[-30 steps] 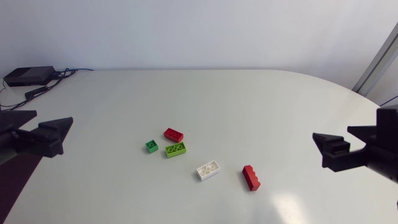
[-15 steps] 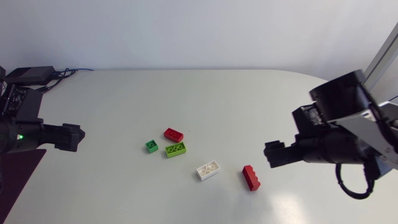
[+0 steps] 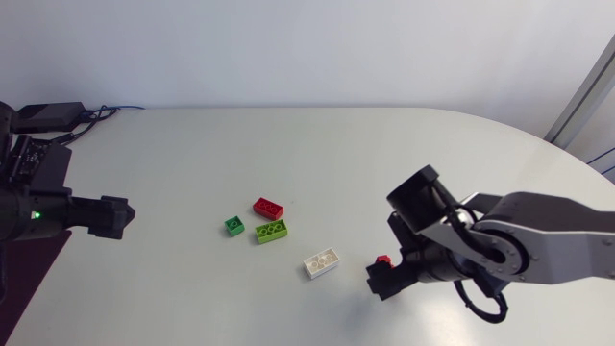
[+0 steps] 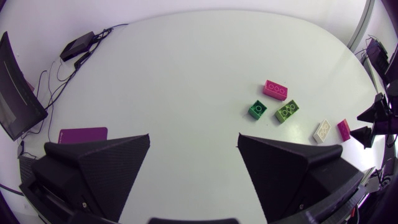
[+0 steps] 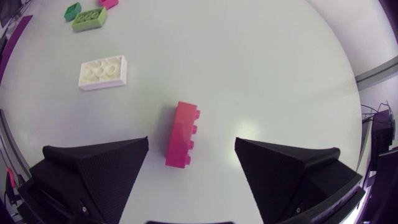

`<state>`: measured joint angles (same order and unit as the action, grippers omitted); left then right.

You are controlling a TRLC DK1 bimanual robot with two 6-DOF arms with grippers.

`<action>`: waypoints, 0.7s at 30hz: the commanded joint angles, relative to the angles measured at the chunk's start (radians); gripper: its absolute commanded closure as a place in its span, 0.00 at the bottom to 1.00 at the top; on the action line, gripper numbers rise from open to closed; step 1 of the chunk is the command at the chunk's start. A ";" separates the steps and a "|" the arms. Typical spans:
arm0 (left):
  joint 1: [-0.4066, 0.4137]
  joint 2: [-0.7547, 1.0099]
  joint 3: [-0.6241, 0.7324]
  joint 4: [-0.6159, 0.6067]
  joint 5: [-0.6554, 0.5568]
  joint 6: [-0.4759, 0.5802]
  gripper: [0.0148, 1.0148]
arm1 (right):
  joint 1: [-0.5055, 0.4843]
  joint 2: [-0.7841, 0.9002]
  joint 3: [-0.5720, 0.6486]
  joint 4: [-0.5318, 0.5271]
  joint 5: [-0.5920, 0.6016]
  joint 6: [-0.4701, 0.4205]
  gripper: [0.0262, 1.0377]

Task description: Sort duplo bricks by size, large to the right and small to the left

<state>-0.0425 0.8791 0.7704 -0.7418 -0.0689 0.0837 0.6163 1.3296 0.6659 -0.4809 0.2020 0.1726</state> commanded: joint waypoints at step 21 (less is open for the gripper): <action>-0.014 0.001 -0.071 0.028 -0.006 -0.025 0.03 | 0.048 0.240 -0.006 0.108 0.059 0.080 0.13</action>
<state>-0.0479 0.8791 0.7216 -0.7254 -0.0685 0.0799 0.6556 1.5379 0.6735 -0.3687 0.2554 0.2230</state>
